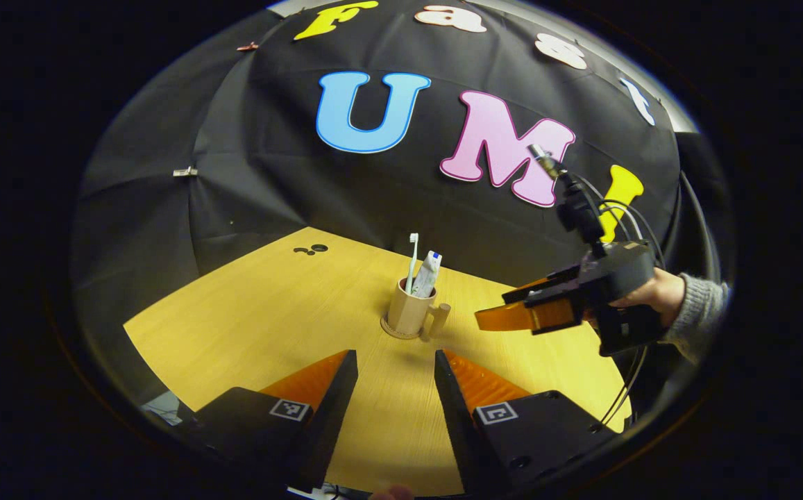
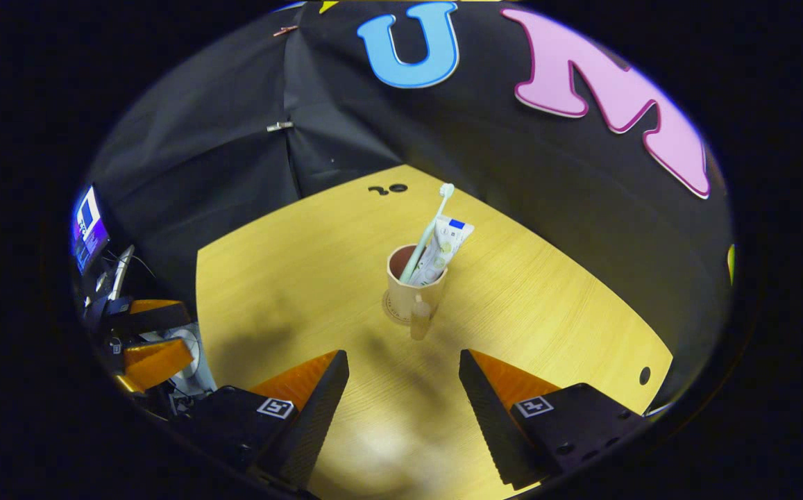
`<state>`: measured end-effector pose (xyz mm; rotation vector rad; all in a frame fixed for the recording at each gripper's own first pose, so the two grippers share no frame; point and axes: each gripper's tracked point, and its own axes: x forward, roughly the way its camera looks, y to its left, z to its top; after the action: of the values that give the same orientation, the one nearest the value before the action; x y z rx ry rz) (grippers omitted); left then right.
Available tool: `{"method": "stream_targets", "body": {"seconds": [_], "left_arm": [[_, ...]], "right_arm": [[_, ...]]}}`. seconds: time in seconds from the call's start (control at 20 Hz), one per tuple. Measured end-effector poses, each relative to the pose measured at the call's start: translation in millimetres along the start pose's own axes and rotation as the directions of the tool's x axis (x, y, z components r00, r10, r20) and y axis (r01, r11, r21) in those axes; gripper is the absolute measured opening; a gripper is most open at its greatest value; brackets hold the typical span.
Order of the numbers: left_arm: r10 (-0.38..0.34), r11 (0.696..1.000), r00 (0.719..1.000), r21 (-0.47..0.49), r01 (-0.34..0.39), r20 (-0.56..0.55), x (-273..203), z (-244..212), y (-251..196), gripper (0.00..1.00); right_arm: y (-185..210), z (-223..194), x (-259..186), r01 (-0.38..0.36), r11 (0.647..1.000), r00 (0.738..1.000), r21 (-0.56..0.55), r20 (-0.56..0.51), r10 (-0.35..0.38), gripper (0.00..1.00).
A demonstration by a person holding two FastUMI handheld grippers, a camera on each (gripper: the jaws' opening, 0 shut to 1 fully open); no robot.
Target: Put the toothbrush and toothpaste on the desktop into the cup, then pick up the cup and place it on the coaster on the desktop.
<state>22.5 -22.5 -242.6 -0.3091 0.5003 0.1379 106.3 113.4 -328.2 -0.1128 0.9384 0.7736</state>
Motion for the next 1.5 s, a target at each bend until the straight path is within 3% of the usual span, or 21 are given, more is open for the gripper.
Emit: {"method": "stream_targets", "body": {"seconds": [0.25, 0.75, 1.0, 1.5], "left_arm": [[-0.039, 0.996, 0.999, 0.084, 0.038, 0.012, -9, 22, -14, 0.72], [-0.187, 0.973, 0.982, 0.145, 0.179, 0.038, -26, 55, -72, 0.72], [-0.239, 0.957, 0.97, 0.181, 0.228, 0.045, -32, 64, -87, 0.73], [-0.271, 0.944, 0.962, 0.205, 0.257, 0.043, -34, 64, -96, 0.74]], "right_arm": [[13, -4, -59, 0.04, 0.992, 0.992, 0.117, 0.11, -0.053, 0.98], [28, -6, -161, 0.107, 0.969, 0.935, 0.224, 0.309, -0.175, 0.97], [29, -15, -187, 0.142, 0.951, 0.916, 0.274, 0.328, -0.231, 0.98], [35, -10, -196, 0.117, 0.946, 0.899, 0.302, 0.373, -0.23, 0.98]]}}
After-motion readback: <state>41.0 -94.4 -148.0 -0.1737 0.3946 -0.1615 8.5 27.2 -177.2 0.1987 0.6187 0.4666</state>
